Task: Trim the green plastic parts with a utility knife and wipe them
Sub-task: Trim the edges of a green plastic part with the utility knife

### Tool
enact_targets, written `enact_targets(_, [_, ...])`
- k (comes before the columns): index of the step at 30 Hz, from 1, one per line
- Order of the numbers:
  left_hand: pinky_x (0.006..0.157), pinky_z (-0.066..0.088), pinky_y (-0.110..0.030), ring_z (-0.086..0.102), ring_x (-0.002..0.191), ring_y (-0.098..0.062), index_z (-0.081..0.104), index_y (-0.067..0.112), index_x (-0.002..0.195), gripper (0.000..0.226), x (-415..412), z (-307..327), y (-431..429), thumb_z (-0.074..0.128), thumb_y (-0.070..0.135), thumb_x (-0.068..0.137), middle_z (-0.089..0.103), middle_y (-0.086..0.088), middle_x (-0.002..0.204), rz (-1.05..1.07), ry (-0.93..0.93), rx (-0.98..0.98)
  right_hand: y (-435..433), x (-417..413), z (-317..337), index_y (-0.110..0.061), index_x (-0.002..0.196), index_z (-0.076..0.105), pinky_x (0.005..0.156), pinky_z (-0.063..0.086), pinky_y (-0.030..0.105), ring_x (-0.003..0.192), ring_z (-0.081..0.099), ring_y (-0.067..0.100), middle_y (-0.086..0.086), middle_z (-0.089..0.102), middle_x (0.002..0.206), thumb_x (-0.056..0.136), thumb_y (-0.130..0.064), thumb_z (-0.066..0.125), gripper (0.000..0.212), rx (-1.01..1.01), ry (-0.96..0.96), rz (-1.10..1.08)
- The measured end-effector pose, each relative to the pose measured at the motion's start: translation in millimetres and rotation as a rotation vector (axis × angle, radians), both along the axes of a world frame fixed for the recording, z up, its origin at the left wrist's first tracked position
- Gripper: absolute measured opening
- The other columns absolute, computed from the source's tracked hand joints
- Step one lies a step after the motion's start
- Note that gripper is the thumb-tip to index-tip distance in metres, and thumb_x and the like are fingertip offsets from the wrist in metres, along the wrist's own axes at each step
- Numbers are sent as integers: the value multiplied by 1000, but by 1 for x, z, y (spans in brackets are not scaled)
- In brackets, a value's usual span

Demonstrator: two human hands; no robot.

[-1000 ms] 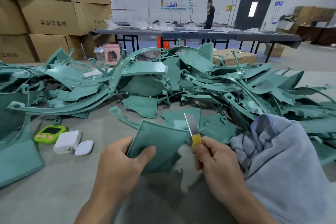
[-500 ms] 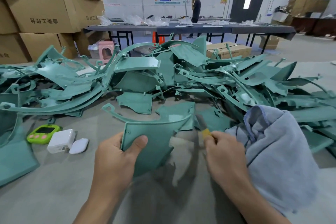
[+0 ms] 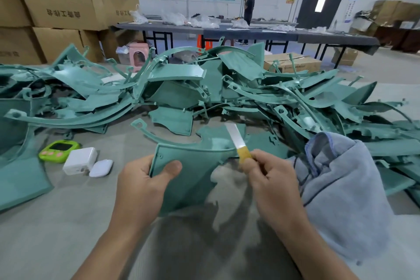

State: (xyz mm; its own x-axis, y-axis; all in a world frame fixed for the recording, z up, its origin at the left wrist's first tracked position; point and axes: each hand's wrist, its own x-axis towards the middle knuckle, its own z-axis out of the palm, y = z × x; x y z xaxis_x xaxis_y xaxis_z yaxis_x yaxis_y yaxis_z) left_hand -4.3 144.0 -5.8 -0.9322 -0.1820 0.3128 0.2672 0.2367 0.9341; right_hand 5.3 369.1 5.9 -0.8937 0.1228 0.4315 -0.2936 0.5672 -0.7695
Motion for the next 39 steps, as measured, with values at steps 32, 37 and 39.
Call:
enact_targets(32, [54, 57, -36, 75, 62, -32, 81, 23, 77, 9, -18, -5, -30, 80, 29, 71, 77, -12, 74, 90, -325, 241, 22, -24, -6, -18, 69, 68, 47, 25, 29, 44, 34, 11, -7, 43, 44, 79, -34, 58, 22, -85, -241, 152])
enact_targets(37, [49, 56, -35, 75, 62, -34, 81, 22, 76, 17, -18, -5, -29, 80, 32, 63, 77, -13, 74, 86, -322, 274, 47, -37, -11, -7, 65, 66, 51, 29, 32, 47, 43, 16, -1, 49, 46, 93, -27, 58, 35, 178, -376, -273])
enact_targets(39, [48, 55, -33, 75, 62, -33, 81, 21, 76, 7, -17, -5, -28, 80, 27, 71, 77, -13, 74, 73, -320, 280, 53, -37, -11, -1, 68, 63, 50, 27, 32, 48, 38, 19, 0, 45, 47, 92, -23, 59, 33, 128, -297, -379])
